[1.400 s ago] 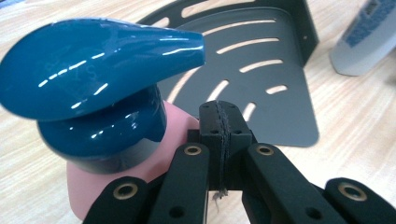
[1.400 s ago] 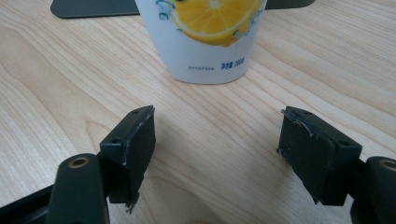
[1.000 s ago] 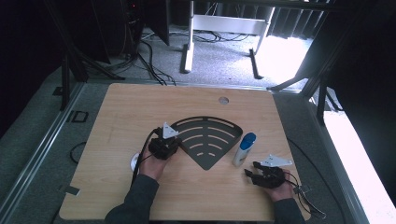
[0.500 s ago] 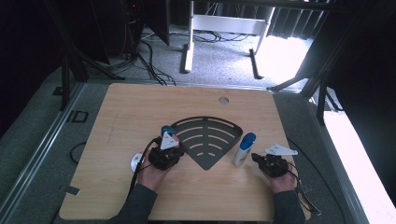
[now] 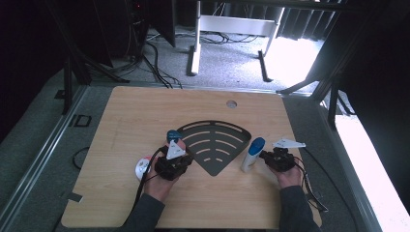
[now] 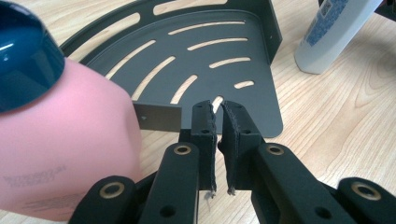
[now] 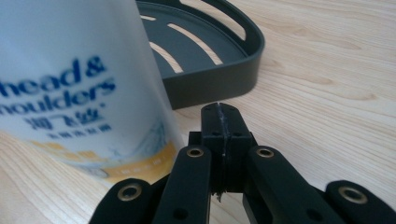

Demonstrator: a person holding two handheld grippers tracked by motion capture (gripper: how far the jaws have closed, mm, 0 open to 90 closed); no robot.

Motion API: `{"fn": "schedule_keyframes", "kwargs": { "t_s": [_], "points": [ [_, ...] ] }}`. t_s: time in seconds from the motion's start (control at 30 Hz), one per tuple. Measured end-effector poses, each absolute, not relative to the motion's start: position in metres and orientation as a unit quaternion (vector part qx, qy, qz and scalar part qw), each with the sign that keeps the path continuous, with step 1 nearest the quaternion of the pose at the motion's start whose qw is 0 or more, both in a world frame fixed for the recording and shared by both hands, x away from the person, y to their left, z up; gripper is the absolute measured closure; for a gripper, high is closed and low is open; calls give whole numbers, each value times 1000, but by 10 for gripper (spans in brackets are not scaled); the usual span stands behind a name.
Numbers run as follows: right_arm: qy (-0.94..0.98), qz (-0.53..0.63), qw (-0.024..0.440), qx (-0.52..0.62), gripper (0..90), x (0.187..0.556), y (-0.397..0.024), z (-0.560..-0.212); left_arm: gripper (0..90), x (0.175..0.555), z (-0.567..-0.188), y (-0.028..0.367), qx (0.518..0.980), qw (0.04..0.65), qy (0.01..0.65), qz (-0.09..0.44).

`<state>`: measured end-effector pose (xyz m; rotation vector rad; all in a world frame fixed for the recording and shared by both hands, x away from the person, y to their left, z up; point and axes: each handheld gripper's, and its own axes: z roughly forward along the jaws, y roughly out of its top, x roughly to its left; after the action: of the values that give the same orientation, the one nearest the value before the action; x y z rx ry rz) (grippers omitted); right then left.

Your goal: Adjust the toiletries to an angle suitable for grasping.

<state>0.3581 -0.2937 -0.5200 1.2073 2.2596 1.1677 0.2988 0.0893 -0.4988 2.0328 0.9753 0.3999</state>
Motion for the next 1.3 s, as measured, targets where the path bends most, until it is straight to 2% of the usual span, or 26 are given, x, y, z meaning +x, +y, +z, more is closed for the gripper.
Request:
{"fn": "schedule_keyframes", "kwargs": {
  "t_s": [0.33, 1.3],
  "points": [
    [802, 419, 143, 402, 900, 358, -293, -521, 823, 295, -508, 99, 814, 403, 390, 148],
    [833, 428, 77, 342, 899, 352, -266, -533, 808, 291, -516, 71, 840, 399, 344, 127]
  ]
}}
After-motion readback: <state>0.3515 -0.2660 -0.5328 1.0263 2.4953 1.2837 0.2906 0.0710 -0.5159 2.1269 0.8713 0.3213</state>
